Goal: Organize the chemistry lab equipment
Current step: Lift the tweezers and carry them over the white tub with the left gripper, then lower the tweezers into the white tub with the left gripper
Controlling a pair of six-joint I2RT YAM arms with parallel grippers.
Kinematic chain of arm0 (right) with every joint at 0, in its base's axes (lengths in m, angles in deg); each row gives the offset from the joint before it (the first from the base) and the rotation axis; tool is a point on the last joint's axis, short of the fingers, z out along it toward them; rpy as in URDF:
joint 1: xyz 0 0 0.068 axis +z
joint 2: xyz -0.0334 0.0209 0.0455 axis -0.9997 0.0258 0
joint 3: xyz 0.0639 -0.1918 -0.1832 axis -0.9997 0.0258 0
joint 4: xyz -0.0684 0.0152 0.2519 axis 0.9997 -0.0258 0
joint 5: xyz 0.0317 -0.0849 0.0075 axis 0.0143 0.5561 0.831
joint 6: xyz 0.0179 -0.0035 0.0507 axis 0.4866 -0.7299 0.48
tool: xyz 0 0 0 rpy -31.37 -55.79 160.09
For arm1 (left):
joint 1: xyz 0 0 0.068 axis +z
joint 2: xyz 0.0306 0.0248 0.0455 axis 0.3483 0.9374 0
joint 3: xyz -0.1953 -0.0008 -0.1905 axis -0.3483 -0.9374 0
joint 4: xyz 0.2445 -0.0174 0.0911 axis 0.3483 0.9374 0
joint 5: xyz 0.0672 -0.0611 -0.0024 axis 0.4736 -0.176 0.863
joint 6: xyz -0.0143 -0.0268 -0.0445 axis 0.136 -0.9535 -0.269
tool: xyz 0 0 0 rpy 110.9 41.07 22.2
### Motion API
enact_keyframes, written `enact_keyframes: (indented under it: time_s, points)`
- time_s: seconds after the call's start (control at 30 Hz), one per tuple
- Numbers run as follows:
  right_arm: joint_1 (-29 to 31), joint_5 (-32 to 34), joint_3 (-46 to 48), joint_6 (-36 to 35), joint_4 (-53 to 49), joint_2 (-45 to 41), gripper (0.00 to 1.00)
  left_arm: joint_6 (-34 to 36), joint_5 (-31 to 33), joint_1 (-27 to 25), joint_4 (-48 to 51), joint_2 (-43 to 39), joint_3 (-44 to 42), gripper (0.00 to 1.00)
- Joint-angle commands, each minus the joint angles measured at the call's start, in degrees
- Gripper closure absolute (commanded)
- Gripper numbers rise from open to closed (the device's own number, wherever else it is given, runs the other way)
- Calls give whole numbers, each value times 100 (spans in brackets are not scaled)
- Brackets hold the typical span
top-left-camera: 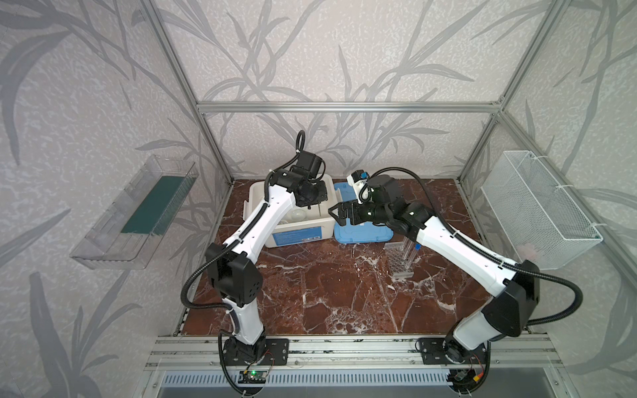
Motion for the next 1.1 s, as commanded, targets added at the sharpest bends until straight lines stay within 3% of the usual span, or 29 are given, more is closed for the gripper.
enact_keyframes:
  time_s: [0.0, 0.27, 0.47, 1.07]
  points:
    - [-70, -5, -438, 264, -52, 264, 1, 99, -478, 359, -101, 377, 251, 100]
    - [-276, -31, -362, 256, 163, 378, 1, 62, -909, 424, -524, 1127, 449, 100]
    - [-668, -582, -353, 274, 250, 378, 0, 125, -1036, 420, -645, 1665, 709, 100]
    - [-762, -782, -460, 37, 3, 538, 4, 303, -1366, 399, -1701, 2012, -208, 100]
